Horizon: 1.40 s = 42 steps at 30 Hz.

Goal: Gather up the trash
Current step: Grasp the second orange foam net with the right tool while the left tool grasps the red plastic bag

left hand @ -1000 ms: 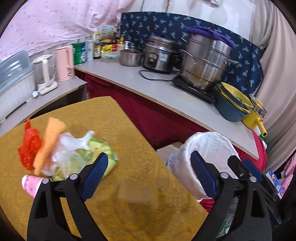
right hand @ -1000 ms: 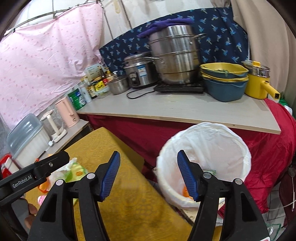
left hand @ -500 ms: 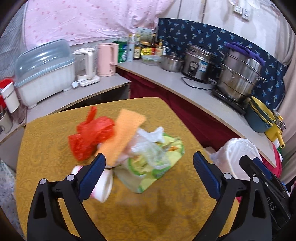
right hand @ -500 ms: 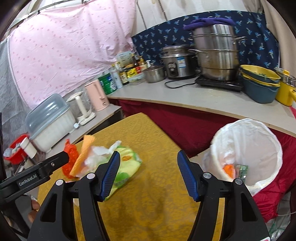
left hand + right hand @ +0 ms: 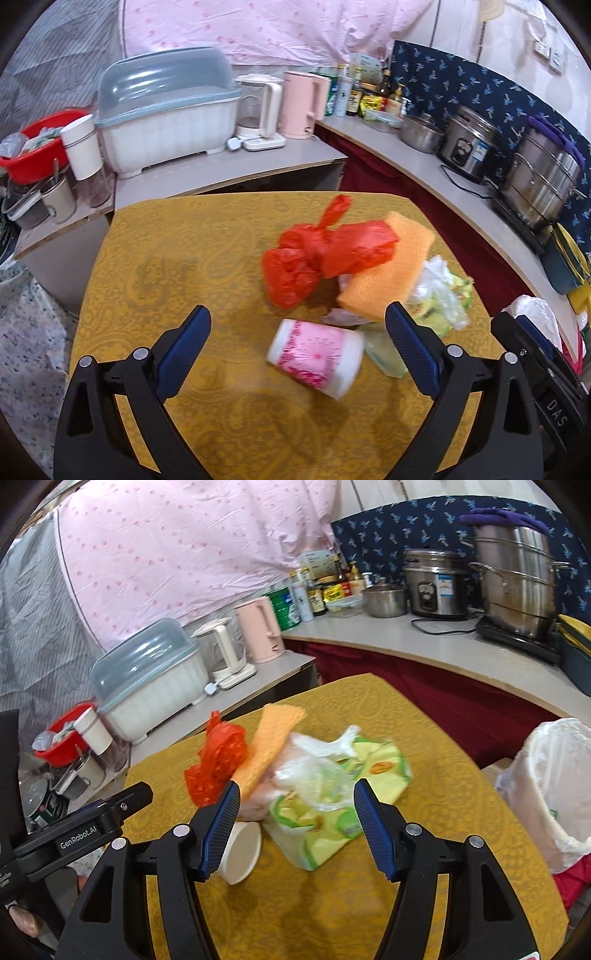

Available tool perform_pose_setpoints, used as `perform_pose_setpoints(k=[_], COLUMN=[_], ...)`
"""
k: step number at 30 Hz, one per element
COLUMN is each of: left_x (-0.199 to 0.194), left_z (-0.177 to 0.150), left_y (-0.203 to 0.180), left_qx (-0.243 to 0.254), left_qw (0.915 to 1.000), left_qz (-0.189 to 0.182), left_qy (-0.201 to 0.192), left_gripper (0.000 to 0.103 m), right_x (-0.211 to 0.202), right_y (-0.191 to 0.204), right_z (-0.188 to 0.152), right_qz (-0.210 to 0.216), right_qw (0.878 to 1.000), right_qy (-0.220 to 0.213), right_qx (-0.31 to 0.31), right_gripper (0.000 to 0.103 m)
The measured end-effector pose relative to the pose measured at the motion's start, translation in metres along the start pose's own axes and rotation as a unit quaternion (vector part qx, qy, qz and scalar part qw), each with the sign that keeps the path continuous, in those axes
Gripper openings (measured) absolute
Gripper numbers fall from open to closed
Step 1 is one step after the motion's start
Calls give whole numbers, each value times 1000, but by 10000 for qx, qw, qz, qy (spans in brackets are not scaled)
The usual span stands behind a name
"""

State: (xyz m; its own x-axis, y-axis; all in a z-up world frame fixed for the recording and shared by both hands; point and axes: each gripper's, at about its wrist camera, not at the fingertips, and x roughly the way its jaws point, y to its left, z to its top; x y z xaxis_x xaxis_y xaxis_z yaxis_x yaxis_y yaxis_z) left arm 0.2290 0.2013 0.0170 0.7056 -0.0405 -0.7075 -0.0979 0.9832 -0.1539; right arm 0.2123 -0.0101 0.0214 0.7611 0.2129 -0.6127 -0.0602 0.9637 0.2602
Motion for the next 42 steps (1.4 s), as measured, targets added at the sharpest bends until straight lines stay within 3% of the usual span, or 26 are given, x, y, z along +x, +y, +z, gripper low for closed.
perform_pose_setpoints(k=[15,18,20,23,26,37,42], left_x=[31,38,43,50,59,89,107], left_z=[8,11,13,16,19,45,50], left_y=[51,52,51,46,35,-25,-38], left_qx=[-260,-267,-265,-197,-77,39,167], left_qw=[9995,9995,9995,9996,9996,9946,9939], left_qz=[81,47,-7,-85,-192,-969,-949], left_qy=[147,165,172,182,217,360,530], left_gripper=[91,91,91,93,93,95,94], right_x=[82,95,101,109,111,114,116], right_y=[46,51,51,48,44,33,29], right_z=[-7,-9,-10,-13,-15,-14,-15], right_qz=[96,68,66,62,112,147,189], right_qw=[9984,9980,9975,9970,9967,9967,9965], right_qy=[544,610,679,767,802,802,805], right_qx=[-101,-167,-157,-117,-61,13,119], right_gripper=[61,54,42,22,11,10,10])
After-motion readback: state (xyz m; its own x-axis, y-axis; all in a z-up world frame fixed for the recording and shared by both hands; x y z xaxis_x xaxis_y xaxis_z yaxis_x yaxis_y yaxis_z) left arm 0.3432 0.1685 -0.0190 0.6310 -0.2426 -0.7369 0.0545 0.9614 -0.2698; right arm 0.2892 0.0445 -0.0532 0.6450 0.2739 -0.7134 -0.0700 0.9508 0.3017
